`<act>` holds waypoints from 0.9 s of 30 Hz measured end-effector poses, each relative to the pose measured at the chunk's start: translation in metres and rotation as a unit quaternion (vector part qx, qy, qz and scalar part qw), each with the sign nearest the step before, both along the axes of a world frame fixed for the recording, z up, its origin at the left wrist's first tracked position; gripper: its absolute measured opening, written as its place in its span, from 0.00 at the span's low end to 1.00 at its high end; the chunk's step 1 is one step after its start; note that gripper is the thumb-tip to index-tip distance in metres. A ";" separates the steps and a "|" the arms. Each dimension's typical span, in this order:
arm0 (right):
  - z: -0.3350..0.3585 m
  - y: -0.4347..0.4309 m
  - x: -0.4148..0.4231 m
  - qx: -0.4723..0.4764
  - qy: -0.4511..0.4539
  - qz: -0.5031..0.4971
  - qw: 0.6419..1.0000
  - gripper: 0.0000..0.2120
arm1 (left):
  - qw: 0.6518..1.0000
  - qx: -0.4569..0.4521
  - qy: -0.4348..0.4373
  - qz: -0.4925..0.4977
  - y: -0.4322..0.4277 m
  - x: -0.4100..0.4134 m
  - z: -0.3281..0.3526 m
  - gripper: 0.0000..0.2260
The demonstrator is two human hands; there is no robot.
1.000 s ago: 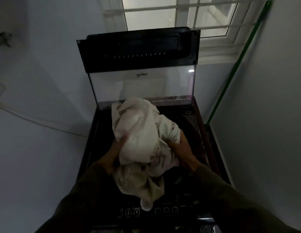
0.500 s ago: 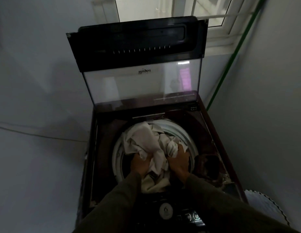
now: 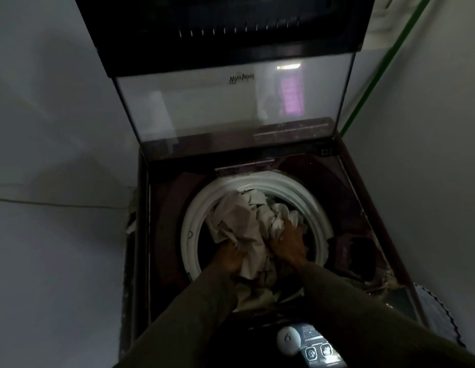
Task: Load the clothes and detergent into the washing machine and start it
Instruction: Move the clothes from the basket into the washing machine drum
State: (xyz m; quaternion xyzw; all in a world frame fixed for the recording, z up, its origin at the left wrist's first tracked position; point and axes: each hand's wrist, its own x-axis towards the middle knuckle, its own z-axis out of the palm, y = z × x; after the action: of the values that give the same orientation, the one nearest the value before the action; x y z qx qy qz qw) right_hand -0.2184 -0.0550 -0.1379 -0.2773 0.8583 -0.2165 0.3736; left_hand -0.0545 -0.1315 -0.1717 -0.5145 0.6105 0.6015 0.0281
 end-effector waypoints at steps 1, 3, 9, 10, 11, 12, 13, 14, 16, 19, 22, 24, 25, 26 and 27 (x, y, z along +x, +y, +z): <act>-0.003 0.000 0.000 0.014 0.007 0.023 1.000 0.41 | 1.000 -0.017 -0.024 0.001 -0.001 0.002 -0.003 0.27; -0.012 0.002 -0.002 0.037 -0.004 0.044 0.998 0.44 | 0.989 -0.086 -0.121 0.015 -0.004 0.004 -0.011 0.48; -0.032 0.000 -0.006 0.085 -0.017 0.076 0.993 0.47 | 0.886 -0.367 -0.221 -0.179 -0.003 -0.003 -0.025 0.34; -0.035 -0.001 -0.008 0.098 -0.014 0.081 0.992 0.48 | 0.880 -0.377 -0.195 -0.213 -0.004 -0.002 -0.030 0.32; -0.039 -0.001 -0.010 0.105 -0.014 0.078 0.991 0.50 | 0.879 -0.376 -0.166 -0.240 -0.005 -0.002 -0.034 0.29; -0.047 -0.001 -0.011 0.115 -0.005 0.081 0.990 0.53 | 0.880 -0.361 -0.164 -0.261 -0.004 -0.002 -0.039 0.28; -0.047 -0.002 -0.011 0.123 -0.002 0.090 0.988 0.54 | 0.876 -0.353 -0.172 -0.280 -0.004 0.000 -0.046 0.28; -0.048 0.000 -0.011 0.134 -0.004 0.096 0.986 0.54 | 0.874 -0.336 -0.197 -0.290 -0.002 0.001 -0.048 0.28; -0.045 0.001 -0.010 0.150 -0.020 0.107 0.983 0.51 | 0.862 -0.328 -0.235 -0.305 0.000 0.005 -0.056 0.28; -0.052 0.006 -0.012 0.161 -0.035 0.105 0.981 0.49 | 0.867 -0.286 -0.279 -0.298 0.001 0.013 -0.074 0.32; -0.054 0.013 -0.011 0.180 -0.051 0.122 0.975 0.52 | 0.883 -0.231 -0.290 -0.288 0.000 0.015 -0.077 0.32; -0.045 0.016 -0.009 0.189 -0.061 0.143 0.970 0.47 | 0.884 -0.281 -0.266 -0.263 0.005 0.013 -0.068 0.28; -0.043 0.019 -0.007 0.191 -0.047 0.156 0.968 0.46 | 0.893 -0.272 -0.255 -0.251 0.006 0.012 -0.062 0.27; -0.039 0.020 -0.006 0.196 -0.039 0.165 0.966 0.46 | 0.890 -0.279 -0.256 -0.255 0.005 0.014 -0.061 0.26; -0.028 0.019 -0.004 0.204 -0.040 0.166 0.964 0.45 | 0.882 -0.260 -0.285 -0.270 0.006 0.015 -0.054 0.27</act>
State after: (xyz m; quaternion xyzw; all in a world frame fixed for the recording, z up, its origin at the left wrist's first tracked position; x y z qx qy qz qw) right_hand -0.2227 -0.0363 -0.1655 -0.3247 0.8106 0.0167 0.4871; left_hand -0.0392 -0.1251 -0.2257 -0.4677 0.8259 0.2178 0.2274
